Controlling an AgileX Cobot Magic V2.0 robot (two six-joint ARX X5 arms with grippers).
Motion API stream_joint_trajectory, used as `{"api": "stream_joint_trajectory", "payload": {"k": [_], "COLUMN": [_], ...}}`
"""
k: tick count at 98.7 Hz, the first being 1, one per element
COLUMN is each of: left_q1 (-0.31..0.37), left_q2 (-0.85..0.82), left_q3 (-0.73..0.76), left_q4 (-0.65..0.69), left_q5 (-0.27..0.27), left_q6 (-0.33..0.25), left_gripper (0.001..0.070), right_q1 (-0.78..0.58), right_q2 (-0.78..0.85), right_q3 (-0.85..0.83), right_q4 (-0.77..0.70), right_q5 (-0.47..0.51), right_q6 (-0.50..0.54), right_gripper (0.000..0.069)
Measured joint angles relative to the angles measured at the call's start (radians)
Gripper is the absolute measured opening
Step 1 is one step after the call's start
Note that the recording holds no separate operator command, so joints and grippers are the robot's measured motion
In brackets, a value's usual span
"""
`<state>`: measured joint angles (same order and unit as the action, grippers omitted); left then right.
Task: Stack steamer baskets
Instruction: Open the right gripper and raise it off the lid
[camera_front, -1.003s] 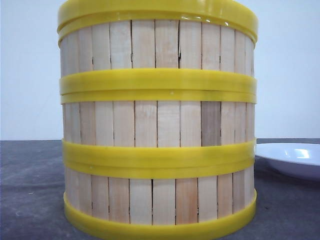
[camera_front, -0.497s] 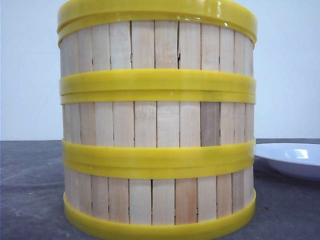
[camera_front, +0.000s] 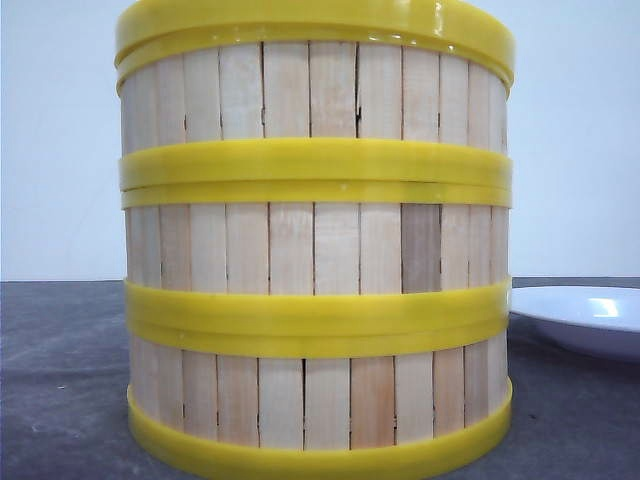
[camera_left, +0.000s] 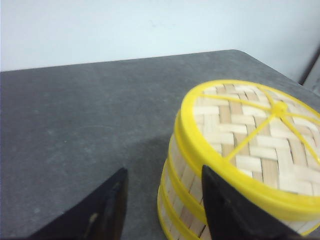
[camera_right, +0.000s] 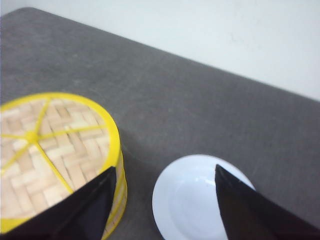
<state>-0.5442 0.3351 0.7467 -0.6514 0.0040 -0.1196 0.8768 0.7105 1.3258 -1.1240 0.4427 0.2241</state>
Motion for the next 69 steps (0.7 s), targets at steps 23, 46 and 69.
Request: {"api": "stream_joint_trajectory", "payload": {"k": [23,46,69], "left_q1": [0.000,0.000,0.000], "left_q2": [-0.072,-0.074,-0.074], "left_q3": [-0.092,-0.095,-0.095], "left_q4": [-0.005,-0.007,-0.007], "left_q5": [0.027,0.027,0.027], "left_q6": [0.000,-0.003,-0.004], "left_gripper": [0.0274,0.0274,0.0044], "right_q1": [0.000,0.000,0.000], "right_q2": [-0.135,-0.145,-0.147], "right_q3": [-0.254,-0.281,-0.281], "right_q4": [0.040,0.106,0.134], "right_q5": [0.003,0.005,0.006], "right_q6": [0.055,0.069,0.068], "right_gripper": [0.0384,0.0373,0.0030]}}
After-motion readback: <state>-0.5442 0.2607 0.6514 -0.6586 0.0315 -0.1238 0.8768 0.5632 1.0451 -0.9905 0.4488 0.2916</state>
